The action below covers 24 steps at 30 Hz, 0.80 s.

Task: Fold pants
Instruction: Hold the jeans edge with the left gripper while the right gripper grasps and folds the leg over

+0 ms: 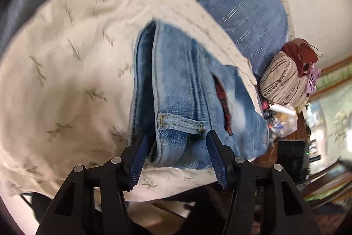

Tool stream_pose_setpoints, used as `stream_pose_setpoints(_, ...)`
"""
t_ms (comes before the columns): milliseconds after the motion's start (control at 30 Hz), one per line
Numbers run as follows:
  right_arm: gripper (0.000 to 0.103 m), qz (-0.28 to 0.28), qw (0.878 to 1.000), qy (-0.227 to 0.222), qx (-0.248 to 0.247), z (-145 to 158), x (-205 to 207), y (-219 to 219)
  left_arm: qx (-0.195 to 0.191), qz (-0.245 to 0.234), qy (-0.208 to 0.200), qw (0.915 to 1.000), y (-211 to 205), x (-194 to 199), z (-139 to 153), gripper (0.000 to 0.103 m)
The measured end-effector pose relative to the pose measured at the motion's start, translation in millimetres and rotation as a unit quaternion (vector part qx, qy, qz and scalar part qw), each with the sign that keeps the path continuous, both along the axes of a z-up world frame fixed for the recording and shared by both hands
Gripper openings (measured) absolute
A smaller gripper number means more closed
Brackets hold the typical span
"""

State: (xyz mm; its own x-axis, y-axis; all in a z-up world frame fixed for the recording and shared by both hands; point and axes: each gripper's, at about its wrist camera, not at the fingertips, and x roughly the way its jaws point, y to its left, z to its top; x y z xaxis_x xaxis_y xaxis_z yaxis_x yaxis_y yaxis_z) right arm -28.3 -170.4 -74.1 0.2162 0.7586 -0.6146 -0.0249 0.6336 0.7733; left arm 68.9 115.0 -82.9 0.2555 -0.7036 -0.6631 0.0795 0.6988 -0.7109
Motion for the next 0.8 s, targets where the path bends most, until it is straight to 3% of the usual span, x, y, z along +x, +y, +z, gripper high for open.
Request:
stream_pose_setpoints(67,0.076,-0.033,0.998,0.027,0.036,-13,3,-8,-0.002,-0.002,0.020,0.9998,-7,8,-8,0.053)
stream_pose_setpoints(167,0.074,-0.108,0.985,0.070,0.119,-37,14,-19,-0.001,0.010,0.029,0.9995,-11,16,-10,0.039)
stream_pose_setpoints(200,0.059,-0.125,0.980,0.086,0.128,-45,18,-19,0.000,0.013,0.029,0.9995,-11,21,-10,0.032)
stream_pose_setpoints(233,0.038,-0.137,0.979,0.106,0.111,-52,22,-16,0.000,0.017,0.024,0.9996,-10,24,-7,0.023)
stream_pose_setpoints(267,0.008,-0.142,0.979,0.113,0.091,-56,24,-13,-0.003,0.020,0.015,0.9997,-8,24,1,0.019)
stream_pose_setpoints(333,0.008,-0.146,0.982,0.084,0.079,-44,23,-7,-0.007,0.025,-0.022,0.9994,-2,16,22,0.016)
stream_pose_setpoints(433,0.008,-0.093,0.994,0.045,0.045,-28,22,10,0.051,0.027,-0.072,0.9957,4,2,39,0.016)
stream_pose_setpoints(533,0.014,-0.076,0.992,0.100,0.027,-60,22,17,0.123,0.025,-0.022,0.9919,-4,9,4,0.017)
stream_pose_setpoints(600,0.019,-0.089,0.987,0.121,0.052,-73,22,12,0.117,0.038,0.008,0.9923,0,12,-13,0.018)
stream_pose_setpoints(667,0.028,-0.093,0.988,0.115,0.053,-65,20,5,0.097,0.046,0.003,0.9942,7,10,-7,0.018)
stream_pose_setpoints(767,0.039,-0.118,0.989,0.077,0.036,-40,5,-27,0.098,0.024,-0.050,0.9936,15,0,27,0.019)
stream_pose_setpoints(800,0.040,-0.143,0.987,0.066,0.036,-33,-4,-45,0.101,0.014,-0.067,0.9925,16,-4,38,0.023)
